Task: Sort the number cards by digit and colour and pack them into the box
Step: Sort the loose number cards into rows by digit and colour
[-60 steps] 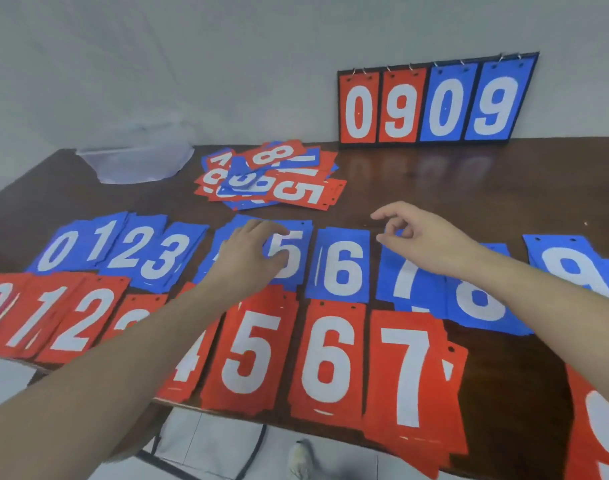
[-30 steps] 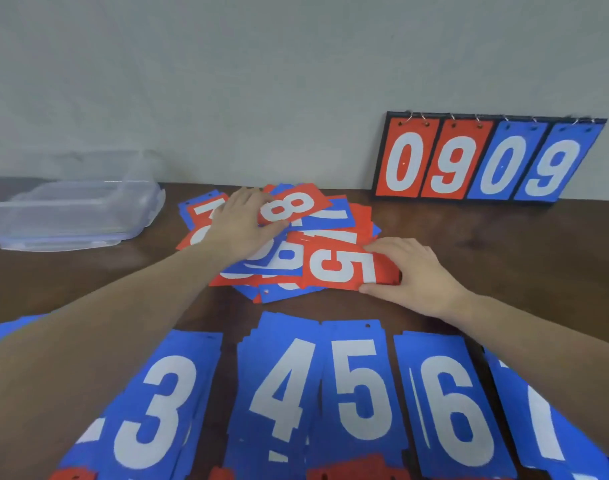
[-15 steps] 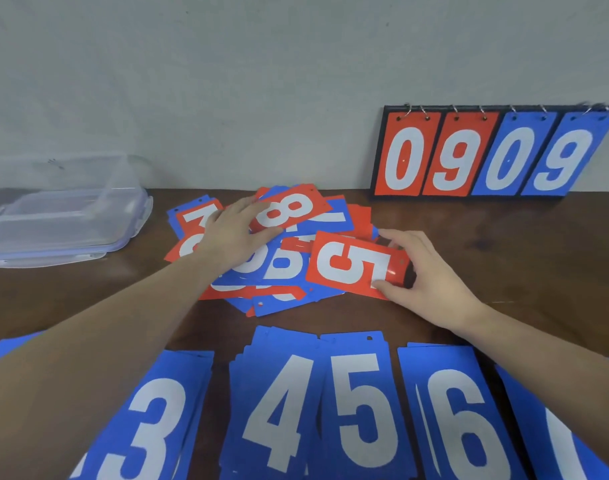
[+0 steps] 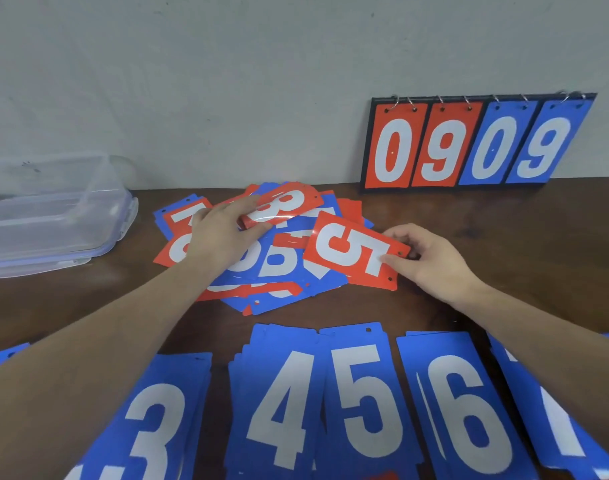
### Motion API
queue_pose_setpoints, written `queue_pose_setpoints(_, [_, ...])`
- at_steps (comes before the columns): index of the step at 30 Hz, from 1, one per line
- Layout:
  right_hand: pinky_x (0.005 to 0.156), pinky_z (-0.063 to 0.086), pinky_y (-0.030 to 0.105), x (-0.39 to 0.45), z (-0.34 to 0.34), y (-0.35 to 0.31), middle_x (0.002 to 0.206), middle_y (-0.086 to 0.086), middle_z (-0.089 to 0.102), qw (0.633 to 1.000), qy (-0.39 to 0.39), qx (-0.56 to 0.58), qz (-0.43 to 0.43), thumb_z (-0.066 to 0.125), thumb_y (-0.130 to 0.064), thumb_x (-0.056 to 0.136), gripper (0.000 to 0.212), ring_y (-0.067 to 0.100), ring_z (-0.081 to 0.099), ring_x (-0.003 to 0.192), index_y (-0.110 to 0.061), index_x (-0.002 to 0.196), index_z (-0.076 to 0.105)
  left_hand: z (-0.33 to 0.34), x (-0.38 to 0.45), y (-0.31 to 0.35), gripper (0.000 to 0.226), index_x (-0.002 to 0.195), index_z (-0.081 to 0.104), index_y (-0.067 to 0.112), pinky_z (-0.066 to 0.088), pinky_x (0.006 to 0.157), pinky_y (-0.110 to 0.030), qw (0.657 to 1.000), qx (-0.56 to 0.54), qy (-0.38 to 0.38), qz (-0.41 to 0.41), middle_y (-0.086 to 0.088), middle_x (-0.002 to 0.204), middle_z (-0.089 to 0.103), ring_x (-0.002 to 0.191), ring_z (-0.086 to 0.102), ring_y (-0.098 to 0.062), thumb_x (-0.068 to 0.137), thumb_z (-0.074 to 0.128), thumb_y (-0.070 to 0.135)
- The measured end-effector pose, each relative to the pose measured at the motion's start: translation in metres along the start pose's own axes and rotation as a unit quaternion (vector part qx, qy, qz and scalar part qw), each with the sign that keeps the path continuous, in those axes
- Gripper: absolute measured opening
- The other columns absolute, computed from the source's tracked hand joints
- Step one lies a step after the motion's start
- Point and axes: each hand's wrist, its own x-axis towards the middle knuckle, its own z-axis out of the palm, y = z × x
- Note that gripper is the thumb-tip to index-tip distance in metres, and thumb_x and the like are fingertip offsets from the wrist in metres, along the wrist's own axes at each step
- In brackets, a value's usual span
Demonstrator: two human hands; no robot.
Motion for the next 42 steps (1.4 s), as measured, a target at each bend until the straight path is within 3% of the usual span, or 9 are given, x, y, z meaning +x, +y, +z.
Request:
queue_pose_setpoints(5, [0.084,0.056,0.022,0.001,0.000,-0.001,0.111,-0.020,0.070,0.998,0.012,0.054,0.023,0.072,-0.033,0.091,0.015,0.003,0.068,0.100,-0.040,0.102,0.064,-0.006,-0.007,0.000,0.050,0.139,0.054,0.034,0.033,0.116,-0.047,0.995,-0.096,0.037,0.006,0.009,0.141,0.057,0.131,0.051,-0.017,0.093,0.065,0.049])
queue_pose_setpoints(9, [0.095,0.057,0.035,0.003,-0.002,0.002,0.110,-0.011,0.075,0.992,0.026,0.116,0.040,0.069,-0.034,0.093,0.009,0.009,0.072,0.102,-0.032,0.102,0.070,-0.019,-0.024,0.008,0.047,0.137,0.051,0.035,0.049,0.087,-0.017,0.970,-0.233,0.060,-0.029,0.021,0.127,0.056,0.116,0.053,-0.002,0.094,0.068,0.036])
queue_pose_setpoints(16, [0.104,0.052,0.043,0.005,-0.006,0.002,0.117,-0.009,0.070,0.982,0.058,0.173,0.046,0.052,-0.038,0.104,0.015,0.013,0.065,0.113,-0.033,0.110,0.065,-0.041,-0.065,0.038,0.041,0.114,0.060,0.036,0.055,0.082,-0.017,0.934,-0.330,0.117,-0.070,0.027,0.106,0.064,0.102,0.063,0.003,0.090,0.070,0.004])
queue_pose_setpoints(21, [0.101,0.054,0.042,-0.004,-0.011,-0.002,0.115,-0.007,0.071,0.969,0.049,0.239,0.036,0.053,-0.034,0.104,0.013,0.015,0.068,0.111,-0.032,0.107,0.066,-0.060,-0.109,0.064,0.044,0.122,0.064,0.030,0.054,0.079,-0.012,0.935,-0.326,0.088,-0.112,0.024,0.105,0.063,0.091,0.063,0.013,0.088,0.071,0.003])
queue_pose_setpoints(26, [0.099,0.055,0.044,-0.027,-0.024,-0.004,0.119,-0.007,0.071,0.961,0.016,0.276,0.034,0.055,-0.043,0.102,0.021,0.014,0.069,0.111,-0.033,0.117,0.065,-0.072,-0.154,0.088,0.060,0.129,0.060,0.039,0.056,0.094,-0.032,0.945,-0.297,0.083,-0.110,0.011,0.139,0.051,0.104,0.064,-0.002,0.083,0.077,0.005])
queue_pose_setpoints(30, [0.097,0.056,0.041,-0.054,-0.043,-0.004,0.117,-0.007,0.071,0.959,0.001,0.281,0.021,0.055,-0.044,0.101,0.023,0.014,0.069,0.111,-0.032,0.119,0.064,-0.069,-0.187,0.114,0.057,0.120,0.061,0.048,0.062,0.078,-0.043,0.928,-0.331,0.076,-0.151,0.002,0.113,0.070,0.088,0.071,-0.027,0.086,0.074,0.005])
queue_pose_setpoints(34, [0.093,0.058,0.040,-0.075,-0.066,-0.002,0.118,-0.007,0.071,0.968,-0.036,0.247,0.031,0.056,-0.047,0.100,0.028,0.015,0.069,0.110,-0.033,0.124,0.061,-0.062,-0.210,0.128,0.050,0.127,0.066,0.027,0.056,0.073,-0.026,0.892,-0.402,0.084,-0.188,0.001,0.106,0.073,0.081,0.067,-0.014,0.087,0.069,-0.004])
queue_pose_setpoints(38, [0.089,0.059,0.037,-0.095,-0.084,0.005,0.108,-0.006,0.075,0.968,-0.062,0.237,0.048,0.057,-0.044,0.100,0.020,0.015,0.072,0.103,-0.032,0.115,0.064,-0.057,-0.235,0.142,0.030,0.121,0.069,0.022,0.053,0.090,-0.028,0.850,-0.471,0.091,-0.216,0.011,0.107,0.076,0.097,0.072,-0.010,0.094,0.066,0.008])
queue_pose_setpoints(42, [0.083,0.061,0.034,-0.117,-0.096,0.010,0.103,-0.003,0.077,0.966,-0.094,0.235,0.054,0.059,-0.038,0.100,0.019,0.014,0.075,0.093,-0.026,0.113,0.066,-0.056,-0.261,0.159,0.021,0.115,0.072,0.020,0.054,0.074,-0.018,0.819,-0.503,0.129,-0.243,0.005,0.110,0.076,0.089,0.072,-0.003,0.099,0.060,0.013])
